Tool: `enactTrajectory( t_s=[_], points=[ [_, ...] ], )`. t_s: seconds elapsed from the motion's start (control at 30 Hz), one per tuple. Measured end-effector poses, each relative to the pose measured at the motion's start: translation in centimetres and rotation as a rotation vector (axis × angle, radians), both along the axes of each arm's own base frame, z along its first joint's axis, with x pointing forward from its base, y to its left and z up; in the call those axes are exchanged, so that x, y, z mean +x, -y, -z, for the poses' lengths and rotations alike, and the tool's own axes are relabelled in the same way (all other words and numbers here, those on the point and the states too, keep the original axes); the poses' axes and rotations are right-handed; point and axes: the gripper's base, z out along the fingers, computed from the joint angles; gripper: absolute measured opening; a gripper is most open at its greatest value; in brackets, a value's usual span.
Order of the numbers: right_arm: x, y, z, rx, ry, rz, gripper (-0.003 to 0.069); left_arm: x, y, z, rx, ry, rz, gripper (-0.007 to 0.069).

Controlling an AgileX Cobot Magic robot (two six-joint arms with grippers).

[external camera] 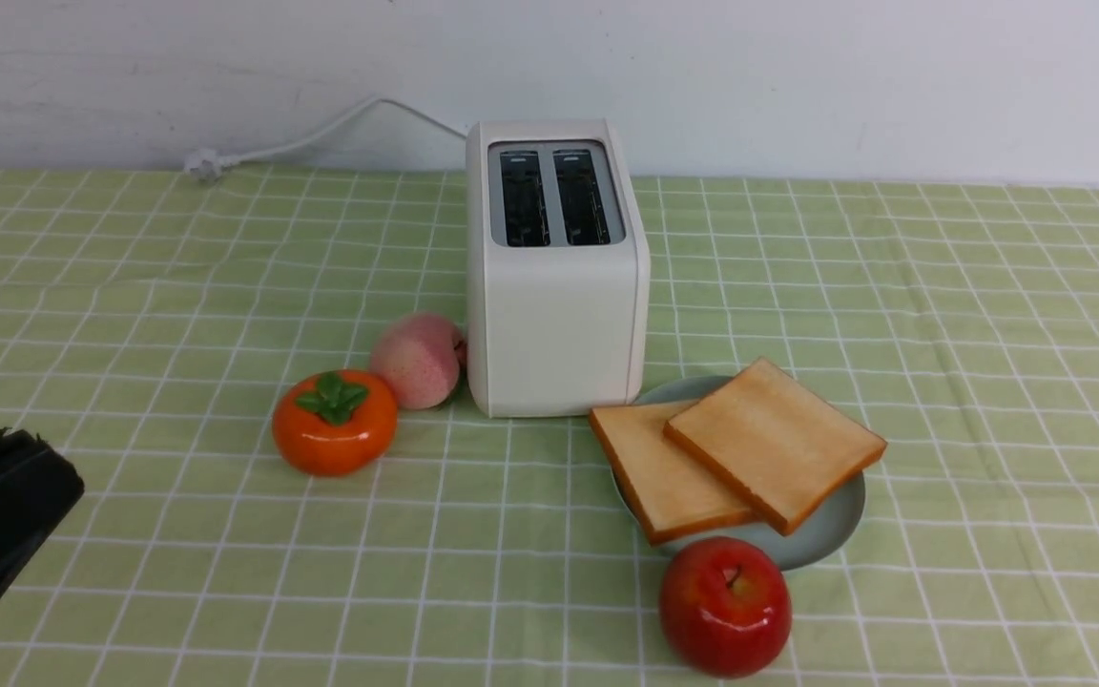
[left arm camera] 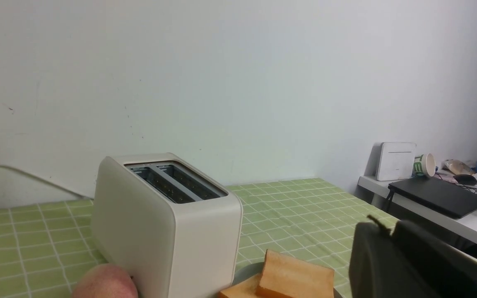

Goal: Take toasted bread from bread machine on green coffee tablecloth place on plate.

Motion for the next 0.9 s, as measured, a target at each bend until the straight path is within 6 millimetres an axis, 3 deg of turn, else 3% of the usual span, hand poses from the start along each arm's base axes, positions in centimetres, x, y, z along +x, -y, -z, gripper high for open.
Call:
enactTrajectory(
  t_s=[0.9],
  points=[
    [0.0,0.0,0.0,0.0,0.0,0.0,0.0003,0.0,0.0,0.0,0.0,0.0,-0.001,0.0071]
  ],
)
